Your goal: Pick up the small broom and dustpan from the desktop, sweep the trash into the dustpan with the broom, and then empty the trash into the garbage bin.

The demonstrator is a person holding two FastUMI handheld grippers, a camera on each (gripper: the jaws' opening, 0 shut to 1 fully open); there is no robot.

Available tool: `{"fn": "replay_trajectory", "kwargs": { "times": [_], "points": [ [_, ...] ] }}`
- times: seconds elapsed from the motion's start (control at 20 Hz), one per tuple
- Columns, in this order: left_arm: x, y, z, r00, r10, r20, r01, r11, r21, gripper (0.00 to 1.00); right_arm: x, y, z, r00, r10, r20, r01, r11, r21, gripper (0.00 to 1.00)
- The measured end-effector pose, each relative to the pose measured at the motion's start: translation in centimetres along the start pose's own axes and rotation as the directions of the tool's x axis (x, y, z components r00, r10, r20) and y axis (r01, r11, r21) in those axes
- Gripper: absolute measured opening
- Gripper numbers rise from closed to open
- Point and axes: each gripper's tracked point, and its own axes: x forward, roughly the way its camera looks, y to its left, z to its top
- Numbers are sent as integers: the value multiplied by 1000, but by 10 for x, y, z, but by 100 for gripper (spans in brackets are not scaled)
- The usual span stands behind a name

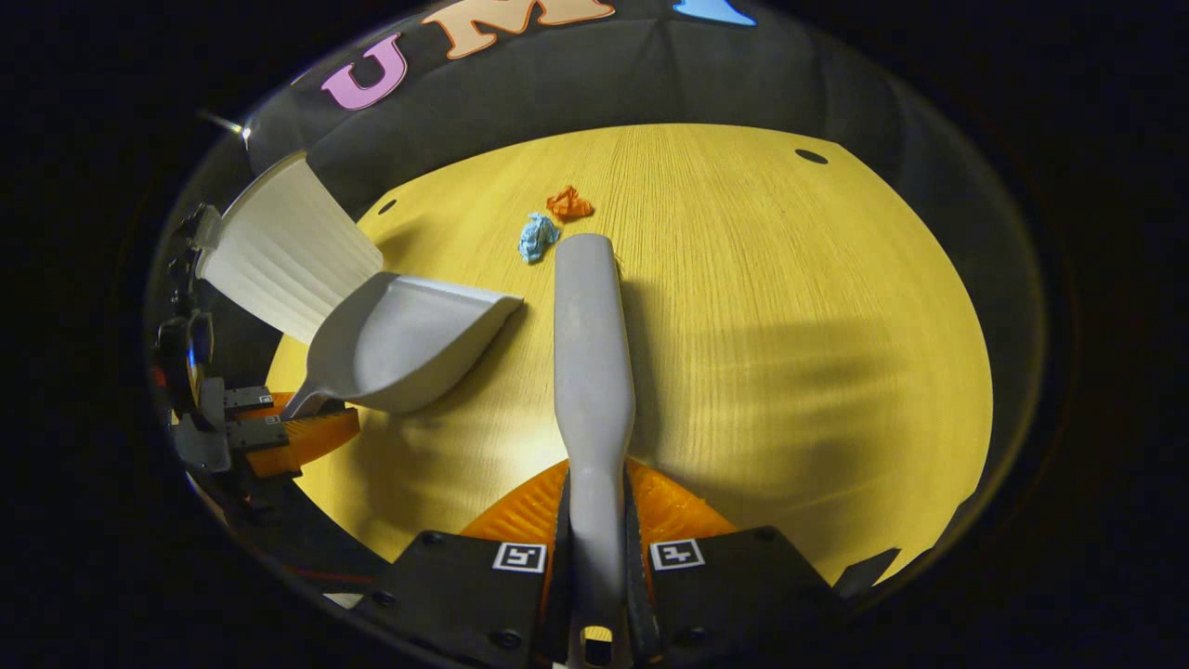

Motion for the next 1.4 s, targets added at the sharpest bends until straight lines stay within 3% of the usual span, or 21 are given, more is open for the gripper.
{"fn": "replay_trajectory", "kwargs": {
  "times": [0.15,0.3,0.5,0.7,0.9,1.2,1.4],
  "points": [
    [-14,13,12,1000,-6,22,5,998,70,28,-23,-20,38,998,-40,58,42,999,-34,26],
    [-15,13,21,999,-40,25,36,986,164,27,-18,-37,92,987,-123,102,135,984,-116,26],
    [2,14,22,999,-50,-20,53,969,243,28,-2,-44,153,965,-229,126,255,934,-252,26],
    [5,12,19,995,-93,-29,97,972,213,27,36,-41,179,949,-300,95,313,872,-375,26],
    [7,13,16,994,-108,-32,113,971,210,28,56,-7,168,972,-230,49,222,830,-512,27],
    [9,13,8,992,-117,-41,123,973,194,28,31,49,124,994,-89,-66,27,771,-636,23],
    [10,12,7,991,-130,-22,132,977,166,27,13,78,98,989,8,-151,-97,798,-595,26]
  ]
}}
